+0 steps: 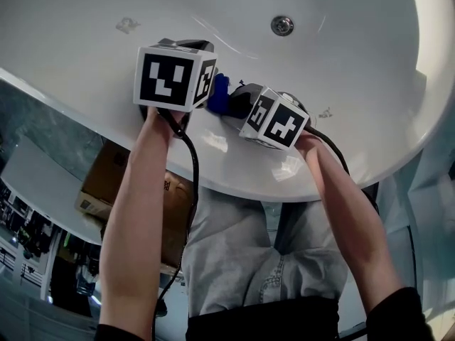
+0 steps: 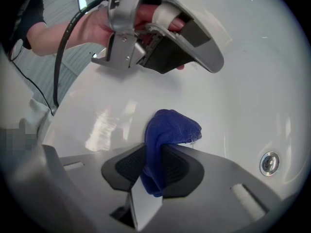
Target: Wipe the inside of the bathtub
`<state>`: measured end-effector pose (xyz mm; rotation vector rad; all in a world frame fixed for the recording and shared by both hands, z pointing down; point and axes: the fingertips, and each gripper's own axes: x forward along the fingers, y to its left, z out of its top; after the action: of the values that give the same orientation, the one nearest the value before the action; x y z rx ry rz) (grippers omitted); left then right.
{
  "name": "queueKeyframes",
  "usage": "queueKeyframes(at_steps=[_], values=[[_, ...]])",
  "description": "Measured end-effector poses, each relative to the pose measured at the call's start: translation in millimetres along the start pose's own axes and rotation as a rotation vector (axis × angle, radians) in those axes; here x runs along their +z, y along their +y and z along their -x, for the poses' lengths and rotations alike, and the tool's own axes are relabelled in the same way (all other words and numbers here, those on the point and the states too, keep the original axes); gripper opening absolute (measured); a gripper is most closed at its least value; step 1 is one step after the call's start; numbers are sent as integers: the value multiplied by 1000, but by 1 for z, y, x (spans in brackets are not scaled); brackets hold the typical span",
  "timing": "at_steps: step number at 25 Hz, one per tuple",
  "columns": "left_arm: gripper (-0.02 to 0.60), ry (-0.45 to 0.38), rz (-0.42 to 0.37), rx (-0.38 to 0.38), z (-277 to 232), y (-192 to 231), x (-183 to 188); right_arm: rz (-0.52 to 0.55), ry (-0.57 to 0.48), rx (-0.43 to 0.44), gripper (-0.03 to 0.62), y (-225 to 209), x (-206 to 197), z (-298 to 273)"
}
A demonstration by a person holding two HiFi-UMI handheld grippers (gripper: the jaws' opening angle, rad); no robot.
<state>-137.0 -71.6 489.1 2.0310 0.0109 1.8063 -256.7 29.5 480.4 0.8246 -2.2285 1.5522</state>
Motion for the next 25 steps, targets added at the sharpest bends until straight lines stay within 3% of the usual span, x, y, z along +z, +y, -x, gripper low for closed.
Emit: queueKeyframes(at_steps=[6, 25], values=[[5, -36, 11, 9, 6, -2, 1, 42, -33, 78, 100, 35, 13, 16], [5, -22, -4, 11, 14, -21, 9, 91, -104, 308, 100, 147, 30, 78]])
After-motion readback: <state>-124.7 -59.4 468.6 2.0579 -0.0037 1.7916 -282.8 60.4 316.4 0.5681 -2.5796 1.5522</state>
